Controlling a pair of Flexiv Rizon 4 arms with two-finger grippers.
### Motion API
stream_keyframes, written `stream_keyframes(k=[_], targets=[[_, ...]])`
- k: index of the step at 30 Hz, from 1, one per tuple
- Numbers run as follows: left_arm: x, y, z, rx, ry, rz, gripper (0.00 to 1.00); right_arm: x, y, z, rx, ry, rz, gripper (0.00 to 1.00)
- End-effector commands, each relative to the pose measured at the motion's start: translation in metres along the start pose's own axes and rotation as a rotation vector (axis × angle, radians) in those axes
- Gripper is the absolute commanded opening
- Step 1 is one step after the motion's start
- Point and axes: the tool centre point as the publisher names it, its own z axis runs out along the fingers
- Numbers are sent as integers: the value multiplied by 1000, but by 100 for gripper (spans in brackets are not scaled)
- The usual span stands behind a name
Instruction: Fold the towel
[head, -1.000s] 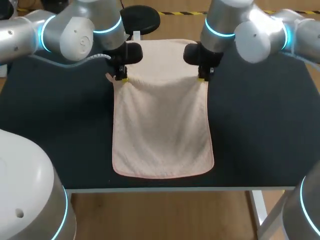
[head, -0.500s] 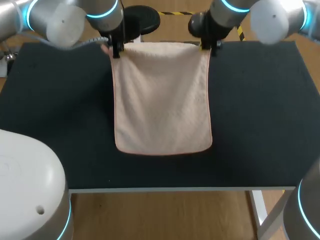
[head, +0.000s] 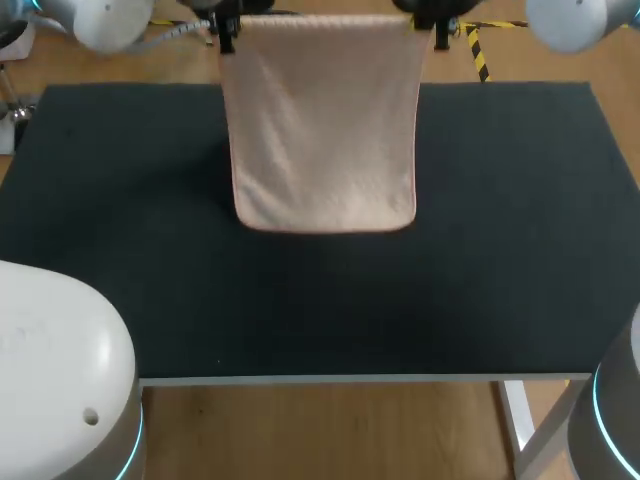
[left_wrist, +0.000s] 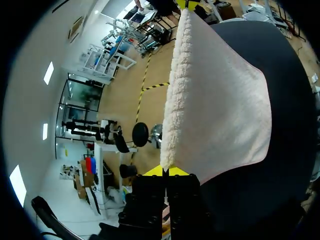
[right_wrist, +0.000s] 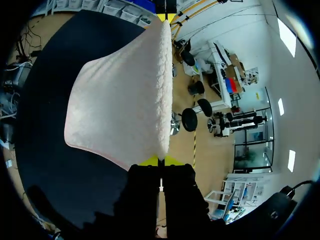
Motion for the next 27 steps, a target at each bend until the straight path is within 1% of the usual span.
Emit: stream_keyframes(k=[1,3,4,5,8,11,13,16,19,21,23,24,26,27], targets=[[-34,-8,-10,-25,-34,-1,0,-29,6,-14,23,-59,-6,0],[-56,-11,-16,-41,-82,9,0,-47,7,-21,30,-103,-7,0],[-61,-12,-17,-36,-92,7,0,-53,8,-23,30,-114,-6,0],[-71,-14,-22,-34,-116,17,0,-64,8,-26,37,-140,-7,0],[-92,-18,-32,-43,-157,20,0,-85,10,-34,38,-189,-9,0],[-102,-22,-38,-49,-180,35,0,-97,10,-35,57,-220,-7,0],[-101,-24,-40,-52,-182,41,0,-99,9,-38,50,-226,-9,0],[-87,-22,-43,-39,-171,39,0,-91,10,-42,32,-221,-18,0],[-61,-20,-40,-41,-131,30,0,-73,12,-40,29,-191,-47,0],[-37,-17,-37,-39,-90,22,0,-56,12,-37,26,-157,-69,0],[-10,-14,-36,-63,-58,16,0,-36,9,-33,24,-116,-76,0],[4,-10,-35,-48,-31,0,0,-26,7,-32,22,-98,-80,0],[31,-4,-36,-62,1,-19,0,-4,3,-28,7,-48,-74,0],[43,-1,-38,-47,23,-34,0,8,1,-27,8,-28,-77,0]])
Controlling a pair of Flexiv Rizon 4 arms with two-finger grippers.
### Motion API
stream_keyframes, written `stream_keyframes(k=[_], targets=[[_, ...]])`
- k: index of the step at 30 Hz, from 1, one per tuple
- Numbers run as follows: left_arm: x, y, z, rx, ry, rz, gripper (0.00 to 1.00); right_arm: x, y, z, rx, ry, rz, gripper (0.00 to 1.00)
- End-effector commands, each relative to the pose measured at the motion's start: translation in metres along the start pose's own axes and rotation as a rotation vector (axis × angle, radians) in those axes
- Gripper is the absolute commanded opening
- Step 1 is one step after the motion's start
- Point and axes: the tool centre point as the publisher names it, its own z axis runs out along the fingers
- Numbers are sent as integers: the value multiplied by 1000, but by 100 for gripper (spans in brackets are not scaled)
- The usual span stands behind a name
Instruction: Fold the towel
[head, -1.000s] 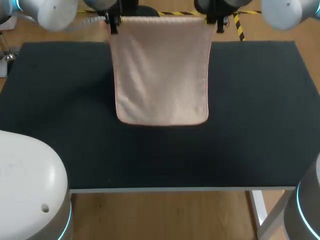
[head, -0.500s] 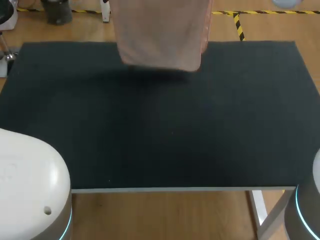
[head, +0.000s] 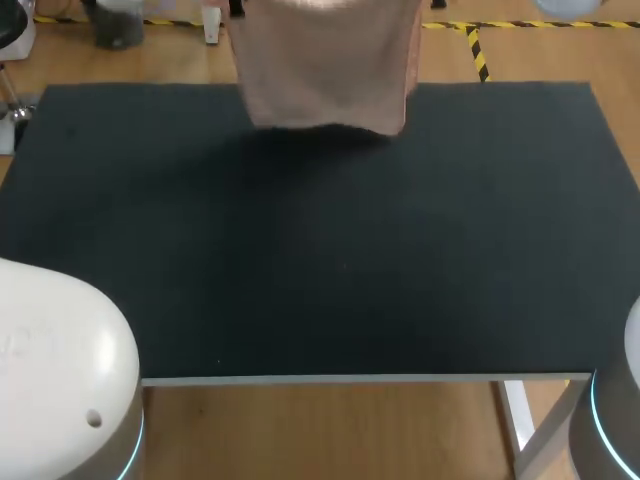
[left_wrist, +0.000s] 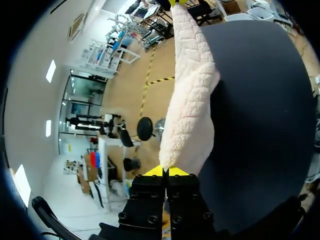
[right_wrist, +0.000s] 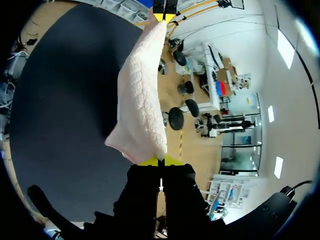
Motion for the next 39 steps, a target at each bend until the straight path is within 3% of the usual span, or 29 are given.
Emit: stream_keyframes(k=[1,6,11,21,25,31,39], targets=[[57,19,-10,14,26,-25,0,45,-10,-5,-41,59,-1,0],[107,25,-15,21,114,-54,0,92,-8,-9,-71,153,10,0],[142,21,-7,16,217,-40,0,133,-3,-4,-78,243,14,0],[199,18,45,6,452,-36,0,203,-2,33,-39,454,63,0],[212,18,79,-23,527,-11,0,221,-7,59,11,520,101,0],[222,15,137,-71,629,1,0,231,-19,103,66,574,133,0],[205,12,187,-61,669,11,0,225,-37,159,118,608,193,0]])
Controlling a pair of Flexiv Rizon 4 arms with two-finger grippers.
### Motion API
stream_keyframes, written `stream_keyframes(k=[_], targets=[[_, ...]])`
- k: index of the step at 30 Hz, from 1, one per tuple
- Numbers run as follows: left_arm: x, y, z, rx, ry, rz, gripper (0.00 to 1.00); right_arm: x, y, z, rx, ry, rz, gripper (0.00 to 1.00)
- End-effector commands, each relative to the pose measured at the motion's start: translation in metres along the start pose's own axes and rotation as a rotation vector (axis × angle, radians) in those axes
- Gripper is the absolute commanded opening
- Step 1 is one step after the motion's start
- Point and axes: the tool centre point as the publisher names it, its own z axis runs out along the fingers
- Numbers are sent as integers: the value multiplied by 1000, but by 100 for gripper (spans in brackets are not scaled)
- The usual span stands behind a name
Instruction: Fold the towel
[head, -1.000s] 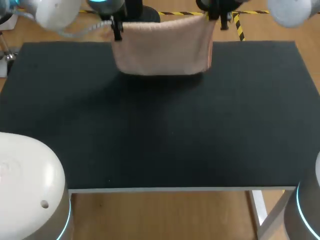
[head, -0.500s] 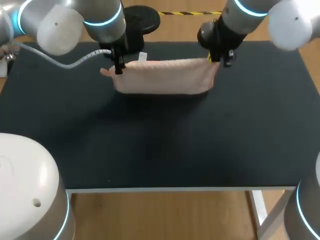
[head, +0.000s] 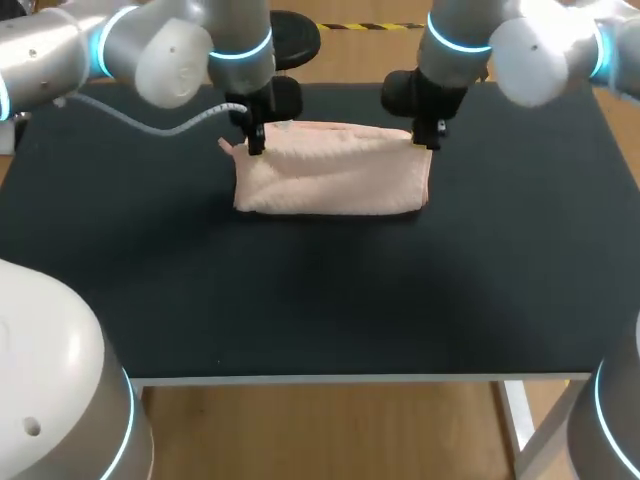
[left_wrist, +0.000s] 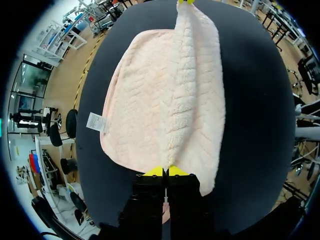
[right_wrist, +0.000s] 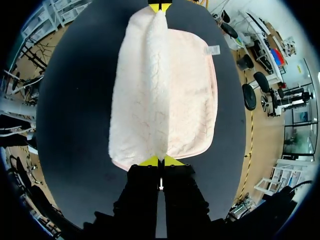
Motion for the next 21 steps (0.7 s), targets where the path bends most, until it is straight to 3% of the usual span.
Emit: stream_keyframes(k=[1,11,21], targets=[[-32,-9,42,-6,145,6,0,-31,4,38,22,59,21,0],[-75,-5,41,0,108,3,0,-71,-5,49,72,1,42,0],[-87,-3,50,-14,119,-3,0,-88,-4,54,83,-8,32,0]])
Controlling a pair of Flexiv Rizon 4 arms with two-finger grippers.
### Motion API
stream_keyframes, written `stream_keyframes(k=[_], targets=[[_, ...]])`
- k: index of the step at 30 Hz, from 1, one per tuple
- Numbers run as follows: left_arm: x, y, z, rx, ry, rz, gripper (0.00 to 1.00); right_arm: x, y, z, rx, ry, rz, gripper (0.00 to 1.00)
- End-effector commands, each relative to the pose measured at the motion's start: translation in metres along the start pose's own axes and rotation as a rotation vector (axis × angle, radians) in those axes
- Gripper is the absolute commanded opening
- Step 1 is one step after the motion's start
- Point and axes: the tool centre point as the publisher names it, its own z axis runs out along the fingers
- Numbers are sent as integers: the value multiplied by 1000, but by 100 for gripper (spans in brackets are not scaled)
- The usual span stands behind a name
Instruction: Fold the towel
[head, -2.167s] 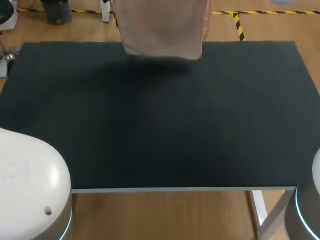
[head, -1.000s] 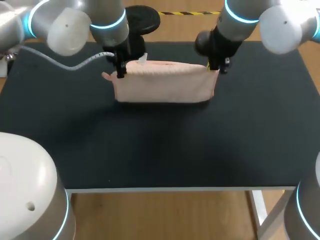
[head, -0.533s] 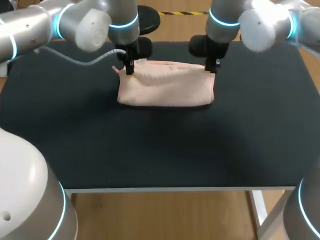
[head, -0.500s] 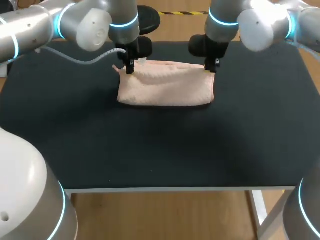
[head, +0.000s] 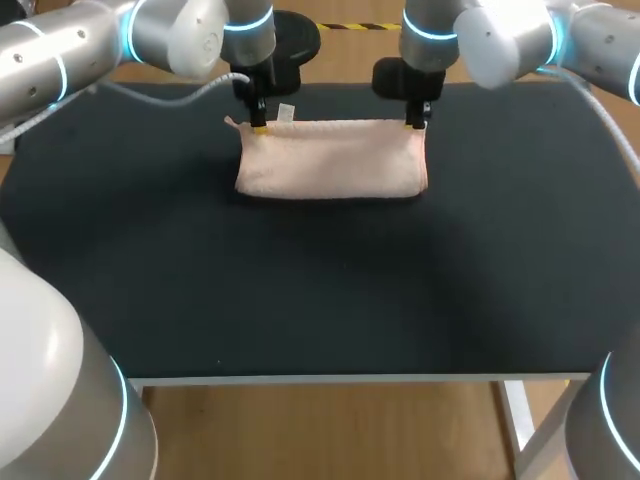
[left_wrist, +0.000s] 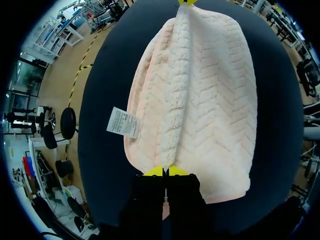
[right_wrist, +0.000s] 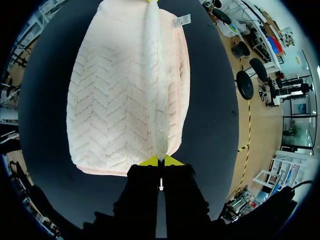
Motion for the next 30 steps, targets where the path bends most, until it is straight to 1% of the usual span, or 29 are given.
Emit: stream_keyframes(k=[1,7,14,15,16,17,18,19,23,29,30], targets=[[-8,-2,7,-7,55,-1,0,-6,4,6,6,14,-5,0],[-14,-1,10,-11,61,-7,0,-8,4,10,6,5,-3,0],[-23,-1,12,-11,58,-9,0,-16,3,14,7,-12,14,0],[-24,-1,13,-11,62,-11,6,-17,3,14,11,-16,17,0],[-24,-1,14,-7,65,-12,26,-18,3,14,14,-18,20,0],[-24,-1,14,-10,69,-10,48,-18,3,14,15,-21,22,29],[-24,-1,15,-14,74,-8,100,-19,2,14,18,-24,29,79],[-24,0,16,-4,79,-9,100,-19,2,14,18,-23,33,100],[-22,10,11,65,83,-45,100,-18,-1,4,-18,-53,53,100],[-8,21,-10,192,50,-36,100,-10,-2,-17,-52,-87,45,100],[-5,23,-15,232,48,-33,100,-8,-2,-19,-61,-89,40,100]])
